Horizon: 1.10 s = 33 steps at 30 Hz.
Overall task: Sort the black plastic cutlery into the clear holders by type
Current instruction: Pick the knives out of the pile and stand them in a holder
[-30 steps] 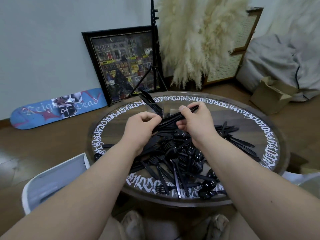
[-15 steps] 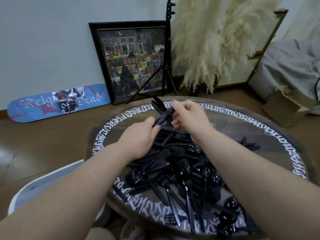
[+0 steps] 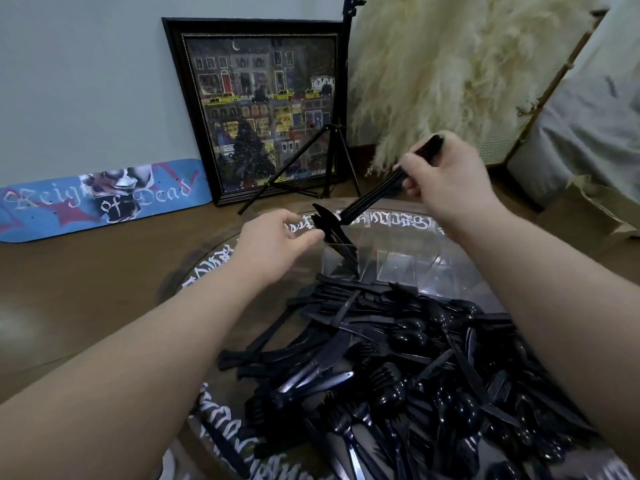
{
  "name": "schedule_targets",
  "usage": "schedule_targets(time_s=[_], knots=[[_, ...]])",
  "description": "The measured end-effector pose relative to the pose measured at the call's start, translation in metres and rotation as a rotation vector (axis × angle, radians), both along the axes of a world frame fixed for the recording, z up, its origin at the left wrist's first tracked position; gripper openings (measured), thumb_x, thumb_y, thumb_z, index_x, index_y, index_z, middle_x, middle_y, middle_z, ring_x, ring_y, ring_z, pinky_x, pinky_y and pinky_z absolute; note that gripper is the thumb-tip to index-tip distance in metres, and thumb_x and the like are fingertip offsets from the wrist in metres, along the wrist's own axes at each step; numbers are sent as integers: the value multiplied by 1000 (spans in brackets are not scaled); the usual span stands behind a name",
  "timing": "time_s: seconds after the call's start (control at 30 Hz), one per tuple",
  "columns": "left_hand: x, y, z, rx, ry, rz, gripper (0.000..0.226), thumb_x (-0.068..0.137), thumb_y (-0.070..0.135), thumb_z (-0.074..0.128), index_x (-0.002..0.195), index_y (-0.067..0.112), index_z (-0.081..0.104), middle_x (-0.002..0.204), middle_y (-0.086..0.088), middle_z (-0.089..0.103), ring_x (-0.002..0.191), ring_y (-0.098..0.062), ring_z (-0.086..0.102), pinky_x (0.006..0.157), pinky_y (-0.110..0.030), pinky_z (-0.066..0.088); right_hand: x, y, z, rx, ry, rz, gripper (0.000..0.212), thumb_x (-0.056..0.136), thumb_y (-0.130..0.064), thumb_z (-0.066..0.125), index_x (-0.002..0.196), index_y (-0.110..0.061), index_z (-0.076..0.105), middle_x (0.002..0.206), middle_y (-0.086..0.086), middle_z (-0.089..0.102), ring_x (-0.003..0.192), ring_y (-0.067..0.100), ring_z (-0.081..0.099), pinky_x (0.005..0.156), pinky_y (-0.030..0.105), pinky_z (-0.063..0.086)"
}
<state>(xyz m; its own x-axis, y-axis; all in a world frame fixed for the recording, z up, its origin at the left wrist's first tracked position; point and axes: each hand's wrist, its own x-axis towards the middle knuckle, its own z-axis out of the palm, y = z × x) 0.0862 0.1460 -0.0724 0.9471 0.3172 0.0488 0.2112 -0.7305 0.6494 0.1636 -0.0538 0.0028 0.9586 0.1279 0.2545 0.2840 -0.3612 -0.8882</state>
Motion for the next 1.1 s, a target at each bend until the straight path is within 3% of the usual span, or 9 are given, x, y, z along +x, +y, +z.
schedule_targets(time_s=[0.1,0.2,0.27,0.37,0.6,0.73,0.87,1.0,1.1], knots=[[20,-7,-1,-76,32,18,53,79,51,70,121,18,63,92,3,70,95,-16,64,84,-28,48,9,6,6,-240,-137,41,14,90,-17,59,81,-23,50,70,-1,59,68,19,59,65,35,48],[37,-6,4,-154,-1,-6,20,82,35,72,97,22,72,79,3,73,80,-16,69,81,-36,56,10,18,-2,-509,-202,134,10,91,-21,59,89,-19,50,74,-9,53,73,14,51,64,25,32],[46,-2,7,-185,-30,-30,3,83,27,72,85,25,72,74,3,73,72,-15,70,75,-38,59,11,27,-14,-590,-187,211,9,92,-21,59,96,-17,52,79,-8,53,77,15,51,66,23,32],[53,0,9,-188,-53,-77,2,83,22,71,83,24,73,73,1,72,66,-14,68,75,-39,58,13,40,-36,-683,-140,292,18,90,-22,61,104,-14,53,93,1,59,88,21,55,69,25,35],[62,5,1,-337,-46,-107,8,85,16,69,90,17,74,80,-5,72,68,-18,62,78,-40,56,23,53,-63,-625,13,222,22,83,-28,70,95,-16,55,96,2,63,89,21,58,68,27,39],[66,5,-1,-396,-44,-122,10,85,14,69,93,17,74,82,-6,72,67,-16,58,71,-34,54,25,53,-66,-564,49,248,20,80,-24,72,96,-19,61,92,-2,65,84,18,61,67,25,43],[70,9,2,-467,-53,-134,9,83,10,71,87,17,74,74,0,67,64,-12,55,63,-25,50,25,55,-68,-497,67,281,19,80,-14,70,93,-23,61,86,-5,66,82,17,64,76,31,53],[70,11,3,-527,-7,-173,17,82,5,70,94,16,74,79,-1,69,68,-9,57,60,-18,47,25,53,-70,-622,-100,238,15,82,-24,71,95,-22,63,91,-5,61,84,16,56,71,25,40],[67,12,0,-556,20,-202,23,84,3,68,96,22,73,78,9,70,68,-1,58,63,-18,47,28,49,-74,-602,-118,190,22,80,-28,74,95,-20,60,92,-5,55,84,13,51,69,23,33]])
